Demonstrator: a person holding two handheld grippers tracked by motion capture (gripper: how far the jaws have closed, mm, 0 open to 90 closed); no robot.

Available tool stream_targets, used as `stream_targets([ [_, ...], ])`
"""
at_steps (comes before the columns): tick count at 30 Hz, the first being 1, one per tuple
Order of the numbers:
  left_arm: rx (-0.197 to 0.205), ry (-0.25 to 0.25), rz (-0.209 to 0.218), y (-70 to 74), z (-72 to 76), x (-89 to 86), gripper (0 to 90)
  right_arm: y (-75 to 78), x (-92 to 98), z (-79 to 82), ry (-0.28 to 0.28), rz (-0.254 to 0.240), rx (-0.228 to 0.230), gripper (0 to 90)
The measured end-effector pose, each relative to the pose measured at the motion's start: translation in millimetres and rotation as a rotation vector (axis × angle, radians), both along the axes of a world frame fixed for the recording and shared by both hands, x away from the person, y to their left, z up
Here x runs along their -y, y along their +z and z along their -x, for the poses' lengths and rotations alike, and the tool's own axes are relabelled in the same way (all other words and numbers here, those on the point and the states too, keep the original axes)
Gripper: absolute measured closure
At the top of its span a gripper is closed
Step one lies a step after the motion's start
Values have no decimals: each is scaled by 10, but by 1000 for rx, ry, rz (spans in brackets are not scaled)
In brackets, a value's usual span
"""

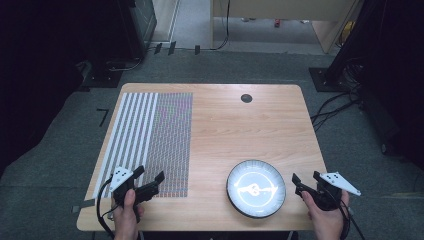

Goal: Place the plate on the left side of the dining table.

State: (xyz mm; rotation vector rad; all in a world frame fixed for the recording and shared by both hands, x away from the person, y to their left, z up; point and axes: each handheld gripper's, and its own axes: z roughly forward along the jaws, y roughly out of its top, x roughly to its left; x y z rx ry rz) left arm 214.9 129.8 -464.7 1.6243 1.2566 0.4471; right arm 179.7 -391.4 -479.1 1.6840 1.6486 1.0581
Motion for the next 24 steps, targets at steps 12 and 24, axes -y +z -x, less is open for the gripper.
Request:
stream_targets([
  [12,11,-98,-11,5,-1,505,191,38,-71,20,-7,3,10,288],
  [24,3,-190,4,-25,12,953,186,72,-101,83,-2,-59,62,519],
])
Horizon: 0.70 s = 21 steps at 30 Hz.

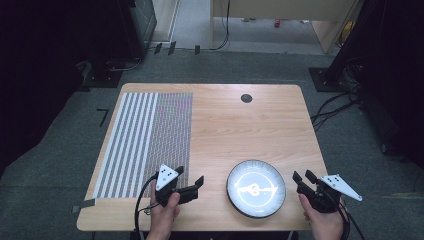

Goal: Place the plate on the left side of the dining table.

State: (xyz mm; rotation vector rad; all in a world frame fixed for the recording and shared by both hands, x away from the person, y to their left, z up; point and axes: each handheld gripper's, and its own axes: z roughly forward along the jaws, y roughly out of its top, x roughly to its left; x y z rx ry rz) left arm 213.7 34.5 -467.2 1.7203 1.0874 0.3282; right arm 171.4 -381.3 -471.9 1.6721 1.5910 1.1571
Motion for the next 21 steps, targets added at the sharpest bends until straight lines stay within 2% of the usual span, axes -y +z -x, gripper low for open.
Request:
stream_targets([
  [4,3,-16,-4,-14,1,101,183,-19,0,3,10,-19,-10,579],
  [5,3,-31,-6,-26,6,175,183,-35,-9,6,11,-36,-30,626],
  [8,0,-45,-14,-41,8,256,191,-39,-22,10,11,-44,-47,661],
  [11,-10,-59,-28,-77,16,423,238,-36,-32,15,23,-67,-51,716],
  [14,-13,-67,-26,-93,19,493,278,-39,-25,18,29,-92,-56,746],
  [15,-19,-72,-26,-112,16,557,344,-45,-12,17,36,-101,-68,770],
  [19,-39,-102,-29,-143,8,650,471,-58,-16,15,50,-94,-85,799],
  [20,-47,-117,-35,-158,7,688,471,-62,-16,15,57,-99,-91,800],
  [21,-55,-126,-40,-170,8,718,546,-75,-22,11,66,-98,-96,801],
])
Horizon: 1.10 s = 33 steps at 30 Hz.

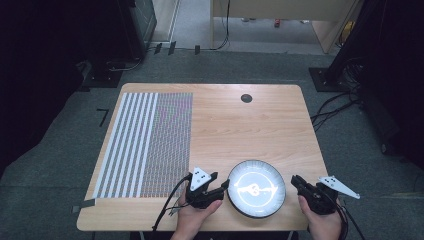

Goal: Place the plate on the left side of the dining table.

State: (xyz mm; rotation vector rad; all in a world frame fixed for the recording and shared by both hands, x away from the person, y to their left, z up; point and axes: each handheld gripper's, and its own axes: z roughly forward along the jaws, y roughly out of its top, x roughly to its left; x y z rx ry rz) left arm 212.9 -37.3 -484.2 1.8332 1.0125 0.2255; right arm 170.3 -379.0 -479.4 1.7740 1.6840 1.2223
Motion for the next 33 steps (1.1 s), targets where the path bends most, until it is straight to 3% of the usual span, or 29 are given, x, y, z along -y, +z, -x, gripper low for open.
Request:
stream_targets([
  [5,-48,-30,-17,-57,-13,114,644,-29,-5,-14,-9,0,-21,801],
  [8,-69,-34,-27,-94,-21,154,680,-49,-11,-16,9,-38,-35,801],
  [14,-68,-28,-37,-95,-25,150,746,-47,-77,-28,38,-104,-73,816],
  [21,-63,-25,-41,-87,-14,151,764,-76,-144,-50,36,-108,-115,829],
  [22,-60,-24,-47,-86,-9,155,764,-87,-191,-50,24,-84,-130,829],
  [29,-55,-18,-56,-81,4,164,764,-94,-308,-43,-46,-49,-150,832],
  [33,-54,-18,-62,-73,11,174,762,-84,-302,-47,-94,-93,-147,853],
])
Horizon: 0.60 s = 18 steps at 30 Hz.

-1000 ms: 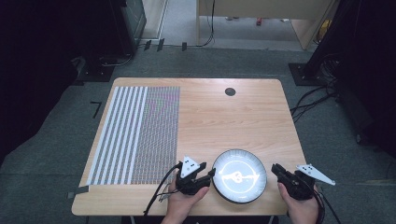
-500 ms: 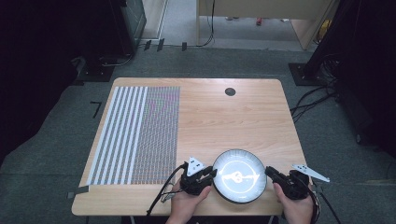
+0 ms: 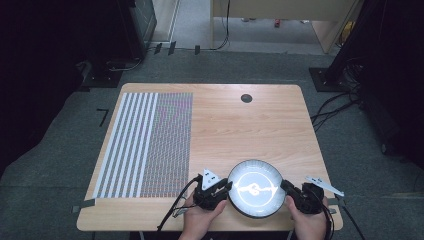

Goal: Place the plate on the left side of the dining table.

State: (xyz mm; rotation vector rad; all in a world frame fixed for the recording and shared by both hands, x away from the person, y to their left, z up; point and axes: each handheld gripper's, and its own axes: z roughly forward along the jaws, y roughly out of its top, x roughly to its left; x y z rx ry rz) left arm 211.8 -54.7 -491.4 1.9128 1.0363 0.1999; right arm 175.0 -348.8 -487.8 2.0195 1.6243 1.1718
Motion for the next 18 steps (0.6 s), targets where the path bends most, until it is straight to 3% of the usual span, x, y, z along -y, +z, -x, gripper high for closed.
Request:
stream_targets([
  [6,-1,-2,11,2,-1,-18,735,74,-4,18,-24,23,58,897],
  [13,5,11,46,57,0,-49,720,74,67,10,-10,-16,66,897],
  [18,-6,-18,57,80,22,16,728,142,149,49,-22,2,92,897],
])
